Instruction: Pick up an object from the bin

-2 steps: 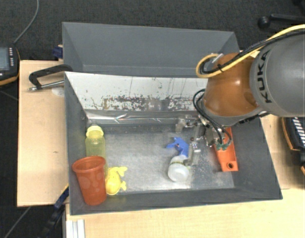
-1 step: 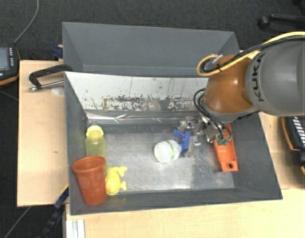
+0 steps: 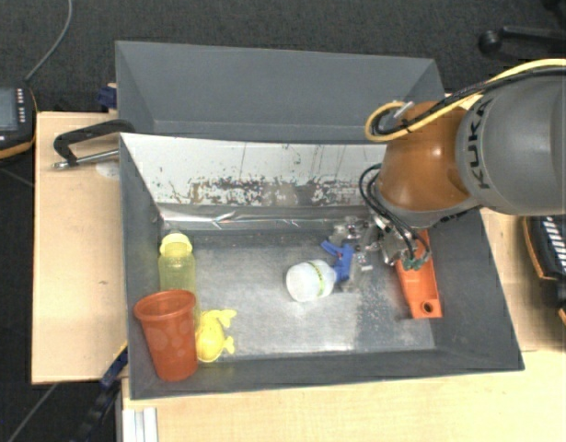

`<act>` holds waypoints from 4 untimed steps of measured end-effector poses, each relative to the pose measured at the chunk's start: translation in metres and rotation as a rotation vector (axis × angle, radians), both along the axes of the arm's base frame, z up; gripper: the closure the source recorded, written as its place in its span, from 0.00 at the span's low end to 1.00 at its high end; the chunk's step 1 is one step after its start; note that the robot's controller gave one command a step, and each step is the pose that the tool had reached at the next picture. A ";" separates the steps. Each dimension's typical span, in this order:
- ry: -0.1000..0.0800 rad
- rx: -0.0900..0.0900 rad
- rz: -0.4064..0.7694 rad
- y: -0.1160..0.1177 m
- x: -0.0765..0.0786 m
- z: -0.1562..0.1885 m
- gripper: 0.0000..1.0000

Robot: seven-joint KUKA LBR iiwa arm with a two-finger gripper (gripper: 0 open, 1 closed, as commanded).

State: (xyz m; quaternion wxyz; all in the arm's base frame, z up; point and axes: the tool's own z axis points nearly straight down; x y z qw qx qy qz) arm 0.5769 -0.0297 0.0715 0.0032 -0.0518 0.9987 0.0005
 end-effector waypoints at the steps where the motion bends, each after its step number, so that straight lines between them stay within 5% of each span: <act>1: 0.000 0.000 0.000 0.000 0.000 0.000 1.00; 4: 0.000 0.000 0.001 0.000 0.000 0.000 1.00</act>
Offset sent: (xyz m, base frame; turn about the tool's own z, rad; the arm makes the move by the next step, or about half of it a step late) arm 0.0000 0.0000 0.0000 0.0000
